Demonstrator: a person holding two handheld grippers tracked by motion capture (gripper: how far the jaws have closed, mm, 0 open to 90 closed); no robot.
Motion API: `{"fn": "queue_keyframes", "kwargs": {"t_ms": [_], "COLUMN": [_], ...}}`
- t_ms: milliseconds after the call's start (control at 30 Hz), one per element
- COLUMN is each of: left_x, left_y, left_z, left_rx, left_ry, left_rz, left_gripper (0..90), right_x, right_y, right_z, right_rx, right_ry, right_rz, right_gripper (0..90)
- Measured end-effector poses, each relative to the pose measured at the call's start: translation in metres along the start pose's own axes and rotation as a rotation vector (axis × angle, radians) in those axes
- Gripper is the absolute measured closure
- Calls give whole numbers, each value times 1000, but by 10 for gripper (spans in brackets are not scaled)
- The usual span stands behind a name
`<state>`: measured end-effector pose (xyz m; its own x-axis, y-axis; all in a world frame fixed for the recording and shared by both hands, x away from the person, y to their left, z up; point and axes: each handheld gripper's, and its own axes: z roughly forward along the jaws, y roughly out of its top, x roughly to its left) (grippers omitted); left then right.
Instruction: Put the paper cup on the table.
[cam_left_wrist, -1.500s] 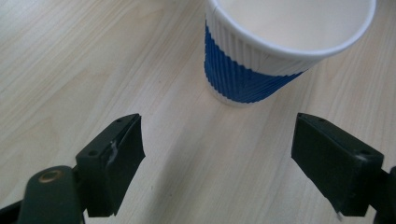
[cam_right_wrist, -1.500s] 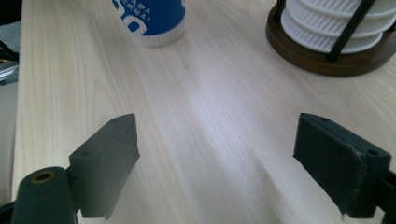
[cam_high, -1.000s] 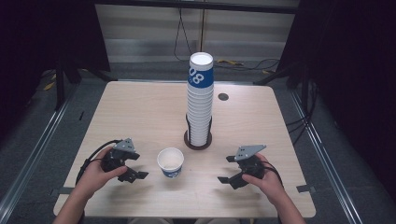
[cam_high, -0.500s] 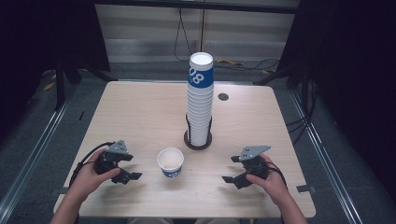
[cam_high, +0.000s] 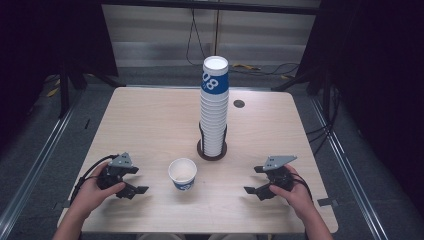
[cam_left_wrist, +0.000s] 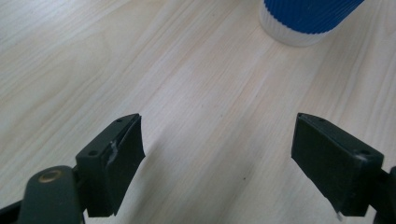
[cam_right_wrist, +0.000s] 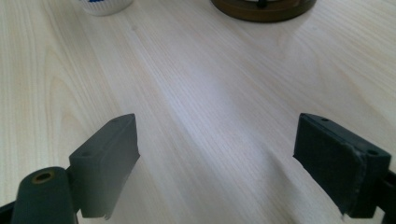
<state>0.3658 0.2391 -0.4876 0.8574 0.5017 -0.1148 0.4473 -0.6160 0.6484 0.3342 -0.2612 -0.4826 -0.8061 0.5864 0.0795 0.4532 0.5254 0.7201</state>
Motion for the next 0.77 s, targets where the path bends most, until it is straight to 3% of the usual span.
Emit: {"fn": "queue_keyframes", "kwargs": {"t_ms": [300,700,767], "left_x": [6,8,8], "left_y": [-13,-18,-19], "left_z": [4,7,8], "left_rx": [7,-14,-23], "left_ry": [23,53,53], "left_rz": [-2,56,49], "left_gripper": [169,158,153], "right_x": [-6,-7,-7], "right_y": [-9,-12,-13], "right_z": [2,5,6], "right_rx": [51,84,81], "right_ry": [-52,-76,-82], "right_rz": [-21,-46,-45], "right_gripper": [134,129,130]}}
